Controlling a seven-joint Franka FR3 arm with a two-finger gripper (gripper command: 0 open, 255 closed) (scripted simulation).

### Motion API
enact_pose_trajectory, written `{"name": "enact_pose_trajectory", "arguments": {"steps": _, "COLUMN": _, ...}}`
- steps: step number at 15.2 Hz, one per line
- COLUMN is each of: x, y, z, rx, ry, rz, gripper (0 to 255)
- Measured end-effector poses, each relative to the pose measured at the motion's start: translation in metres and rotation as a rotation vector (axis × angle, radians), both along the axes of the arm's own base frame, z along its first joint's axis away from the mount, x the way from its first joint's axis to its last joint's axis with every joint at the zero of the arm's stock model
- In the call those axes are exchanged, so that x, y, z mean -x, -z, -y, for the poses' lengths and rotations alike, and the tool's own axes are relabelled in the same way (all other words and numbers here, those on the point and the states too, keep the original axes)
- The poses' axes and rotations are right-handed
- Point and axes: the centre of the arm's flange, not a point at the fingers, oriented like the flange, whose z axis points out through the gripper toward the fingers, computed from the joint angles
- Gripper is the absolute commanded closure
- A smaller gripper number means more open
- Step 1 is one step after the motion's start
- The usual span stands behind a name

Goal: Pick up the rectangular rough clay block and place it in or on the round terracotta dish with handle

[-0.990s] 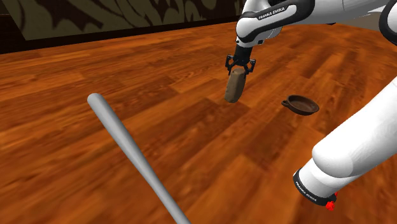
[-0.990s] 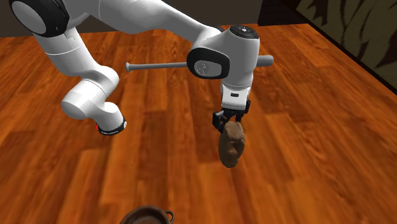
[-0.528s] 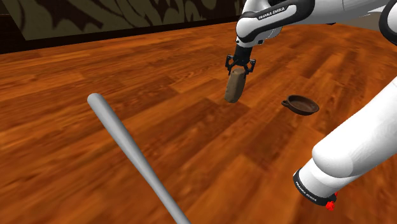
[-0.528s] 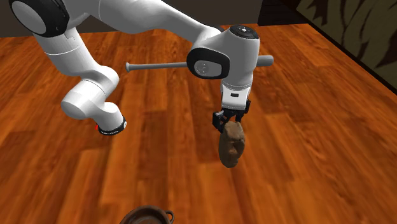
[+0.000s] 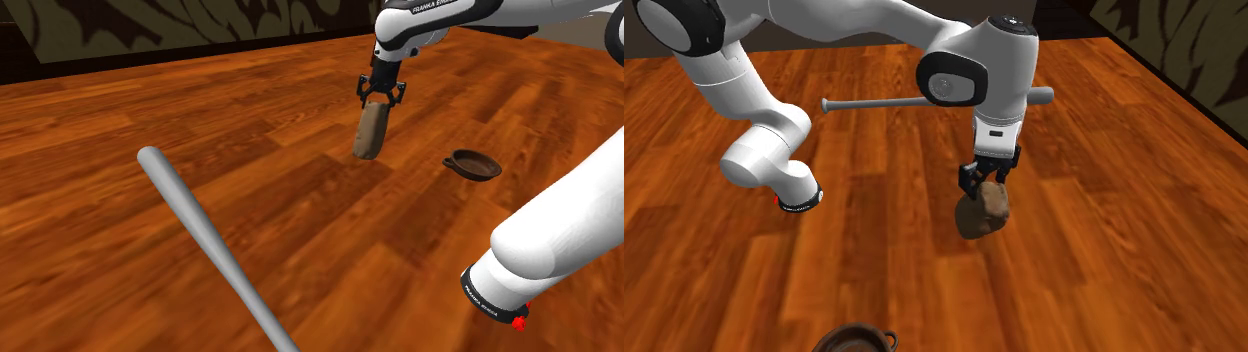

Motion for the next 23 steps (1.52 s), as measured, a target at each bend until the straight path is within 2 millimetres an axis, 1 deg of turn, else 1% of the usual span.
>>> {"name": "enact_pose_trajectory", "arguments": {"steps": 4, "x": -0.001, "y": -0.023, "z": -0.002, "rx": 0.0, "ry": 0.0, "rz": 0.0, "gripper": 255}}
{"name": "enact_pose_trajectory", "arguments": {"steps": 9, "x": 0.0, "y": -0.045, "z": 0.0, "rx": 0.0, "ry": 0.0, "rz": 0.0, "gripper": 255}}
{"name": "enact_pose_trajectory", "arguments": {"steps": 11, "x": 0.0, "y": -0.059, "z": 0.0, "rx": 0.0, "ry": 0.0, "rz": 0.0, "gripper": 255}}
{"name": "enact_pose_trajectory", "arguments": {"steps": 15, "x": 0.0, "y": -0.08, "z": -0.001, "rx": 0.0, "ry": 0.0, "rz": 0.0, "gripper": 255}}
{"name": "enact_pose_trajectory", "arguments": {"steps": 16, "x": 0.0, "y": -0.083, "z": -0.001, "rx": 0.0, "ry": 0.0, "rz": 0.0, "gripper": 255}}
{"name": "enact_pose_trajectory", "arguments": {"steps": 17, "x": 0.004, "y": -0.085, "z": 0.003, "rx": 0.0, "ry": 0.0, "rz": 0.0, "gripper": 255}}
{"name": "enact_pose_trajectory", "arguments": {"steps": 19, "x": 0.019, "y": -0.091, "z": 0.017, "rx": 0.0, "ry": 0.0, "rz": 0.0, "gripper": 255}}
{"name": "enact_pose_trajectory", "arguments": {"steps": 21, "x": 0.036, "y": -0.098, "z": 0.036, "rx": 0.0, "ry": 0.001, "rz": 0.0, "gripper": 255}}
{"name": "enact_pose_trajectory", "arguments": {"steps": 22, "x": 0.047, "y": -0.1, "z": 0.044, "rx": 0.0, "ry": 0.001, "rz": 0.0, "gripper": 255}}
{"name": "enact_pose_trajectory", "arguments": {"steps": 23, "x": 0.058, "y": -0.101, "z": 0.056, "rx": 0.0, "ry": 0.002, "rz": 0.0, "gripper": 255}}
